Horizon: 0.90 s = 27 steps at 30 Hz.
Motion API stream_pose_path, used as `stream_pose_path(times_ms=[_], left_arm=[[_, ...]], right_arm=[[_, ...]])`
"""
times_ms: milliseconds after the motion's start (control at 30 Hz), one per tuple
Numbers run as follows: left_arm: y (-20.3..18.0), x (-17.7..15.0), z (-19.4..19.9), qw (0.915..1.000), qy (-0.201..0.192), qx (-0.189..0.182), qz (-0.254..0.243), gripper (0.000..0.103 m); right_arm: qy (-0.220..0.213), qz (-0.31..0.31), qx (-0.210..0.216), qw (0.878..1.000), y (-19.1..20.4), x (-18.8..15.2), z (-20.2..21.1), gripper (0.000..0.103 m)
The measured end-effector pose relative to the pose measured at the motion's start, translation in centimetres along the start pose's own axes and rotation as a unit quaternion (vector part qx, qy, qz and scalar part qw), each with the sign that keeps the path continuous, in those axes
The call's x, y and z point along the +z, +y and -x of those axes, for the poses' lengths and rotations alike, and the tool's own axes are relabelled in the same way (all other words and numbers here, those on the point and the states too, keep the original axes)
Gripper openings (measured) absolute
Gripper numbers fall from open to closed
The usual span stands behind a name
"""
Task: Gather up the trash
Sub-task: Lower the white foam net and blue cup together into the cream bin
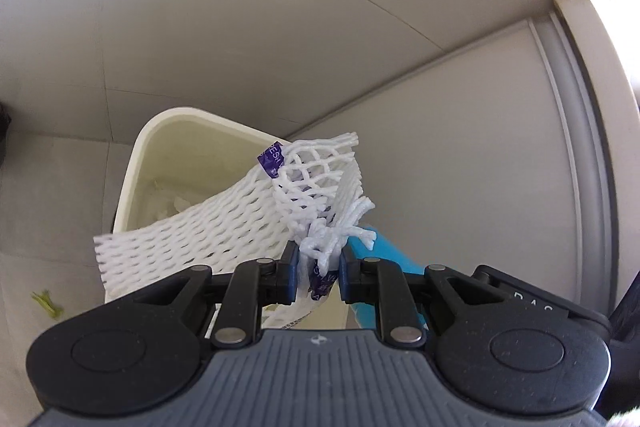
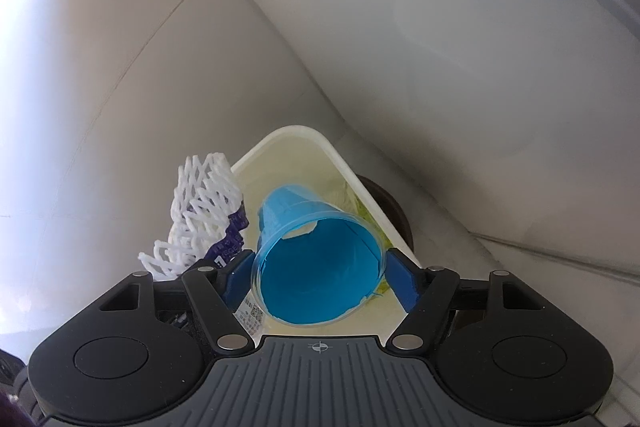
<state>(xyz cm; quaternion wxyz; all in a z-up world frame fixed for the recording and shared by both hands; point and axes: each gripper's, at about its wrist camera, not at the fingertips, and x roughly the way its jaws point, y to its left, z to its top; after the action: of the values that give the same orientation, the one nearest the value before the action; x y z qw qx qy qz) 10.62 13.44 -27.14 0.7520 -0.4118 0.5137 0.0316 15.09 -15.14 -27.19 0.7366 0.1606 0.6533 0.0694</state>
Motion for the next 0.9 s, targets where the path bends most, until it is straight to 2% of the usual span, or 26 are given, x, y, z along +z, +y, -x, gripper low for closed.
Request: stream_pose_path(times_ms=[67, 200, 333, 467, 633, 733, 900], left_arm=[[0.9, 0.0, 0.6, 0.9996, -0.004, -0.008, 0.026, 0.017], [2.4, -0.2, 2.0, 0.9959, -0.017, -0.049, 0.074, 0.017], [3.1, -0.2, 3.3, 0.9936, -0.03, -0.064, 0.088, 0.017], [3.9, -1.0, 2.9, 0.9973, -0.039, -0.002, 0.063, 0.017], [5.0, -1.2, 2.8, 0.9963, -0.034, 0.073, 0.028, 0.017], [5.4, -1.4, 2.8, 0.9949, -0.032, 0.096, 0.008, 0.018], [5.7, -1.7, 3.1, 0.9938, -0.029, 0.107, -0.007, 0.02]], right_arm=[[0.001, 0.0, 0.003, 1.0, -0.2, 0.3, -0.1, 0.071], [-0.002, 0.002, 0.002, 1.0, 0.2, 0.4, 0.6, 0.071], [-0.003, -0.005, -0.001, 1.0, 0.1, 0.3, 0.1, 0.071], [-0.001, -0.006, 0.0, 1.0, 0.0, 0.2, -0.1, 0.071], [0.002, -0.01, 0.007, 1.0, -0.2, 0.3, -0.7, 0.071], [0.003, -0.011, 0.009, 1.0, -0.3, 0.5, -0.4, 0.071], [0.002, -0.012, 0.011, 1.0, -0.2, 0.7, -0.5, 0.072]])
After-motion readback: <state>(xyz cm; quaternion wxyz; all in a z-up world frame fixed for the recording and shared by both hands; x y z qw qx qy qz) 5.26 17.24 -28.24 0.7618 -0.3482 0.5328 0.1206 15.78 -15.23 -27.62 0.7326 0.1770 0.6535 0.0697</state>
